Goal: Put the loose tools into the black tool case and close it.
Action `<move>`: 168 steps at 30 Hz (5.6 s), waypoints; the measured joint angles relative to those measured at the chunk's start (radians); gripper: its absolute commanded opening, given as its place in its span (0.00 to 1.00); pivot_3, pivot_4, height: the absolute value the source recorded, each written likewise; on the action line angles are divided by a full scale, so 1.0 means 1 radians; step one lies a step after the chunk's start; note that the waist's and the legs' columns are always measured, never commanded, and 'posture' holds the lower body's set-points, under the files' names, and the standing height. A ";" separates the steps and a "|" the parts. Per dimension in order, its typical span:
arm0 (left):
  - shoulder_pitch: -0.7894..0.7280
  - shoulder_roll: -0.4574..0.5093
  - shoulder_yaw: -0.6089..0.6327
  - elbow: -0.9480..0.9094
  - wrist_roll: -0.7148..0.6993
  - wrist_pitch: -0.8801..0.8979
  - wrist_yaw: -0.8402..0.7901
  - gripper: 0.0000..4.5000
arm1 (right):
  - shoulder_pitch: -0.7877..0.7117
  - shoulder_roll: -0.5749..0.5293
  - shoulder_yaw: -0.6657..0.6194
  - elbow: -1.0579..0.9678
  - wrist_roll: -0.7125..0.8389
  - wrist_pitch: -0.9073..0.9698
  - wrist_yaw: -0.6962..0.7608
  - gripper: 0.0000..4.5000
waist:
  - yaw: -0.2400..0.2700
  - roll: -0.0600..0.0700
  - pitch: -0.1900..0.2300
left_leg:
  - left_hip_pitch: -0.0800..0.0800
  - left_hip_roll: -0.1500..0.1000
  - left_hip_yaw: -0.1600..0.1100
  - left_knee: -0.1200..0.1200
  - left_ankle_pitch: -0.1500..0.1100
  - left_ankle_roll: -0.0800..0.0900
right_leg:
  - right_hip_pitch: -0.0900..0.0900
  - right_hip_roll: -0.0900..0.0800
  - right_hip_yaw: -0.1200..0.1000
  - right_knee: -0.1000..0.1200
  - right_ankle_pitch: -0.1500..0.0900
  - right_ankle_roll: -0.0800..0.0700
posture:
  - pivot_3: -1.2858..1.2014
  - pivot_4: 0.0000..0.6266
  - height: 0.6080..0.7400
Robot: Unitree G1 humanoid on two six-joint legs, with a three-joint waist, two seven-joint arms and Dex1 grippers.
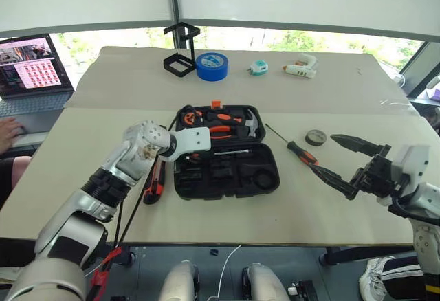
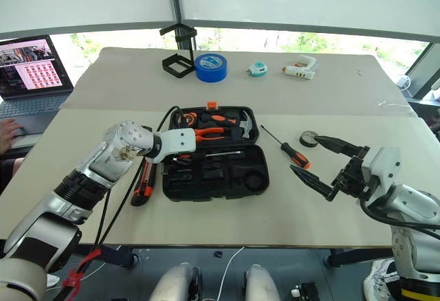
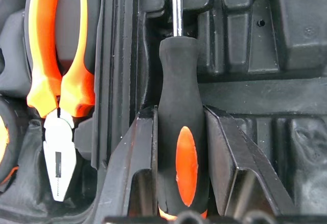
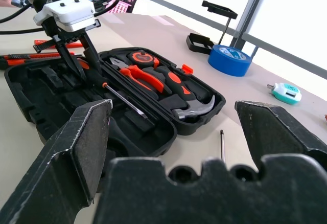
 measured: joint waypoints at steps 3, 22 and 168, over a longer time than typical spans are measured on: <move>0.020 -0.053 0.090 -0.020 -0.064 -0.015 0.032 0.76 | 0.006 0.008 0.014 -0.026 0.004 0.022 -0.010 1.00 | 0.003 0.000 0.000 | -0.001 0.000 -0.001 0.002 0.000 0.000 | 0.001 0.000 -0.001 0.000 0.000 0.000 | 0.52 0.24 1.00; 0.253 -0.170 0.366 0.007 -0.265 -0.052 0.208 0.00 | 0.042 0.046 0.017 -0.100 0.069 0.106 -0.076 1.00 | 0.000 0.000 0.000 | -0.002 0.000 -0.002 0.005 0.000 0.001 | 0.001 0.000 0.000 0.001 0.002 0.002 | 0.52 0.24 1.00; 1.049 0.069 0.817 -0.437 -0.714 -0.423 -0.012 1.00 | -0.841 0.281 0.536 0.850 -0.484 -0.032 0.269 0.01 | -0.031 0.007 -0.008 | -0.005 0.006 0.008 -0.001 -0.003 0.001 | -0.014 0.000 0.003 0.002 0.002 -0.004 | 0.52 0.24 1.00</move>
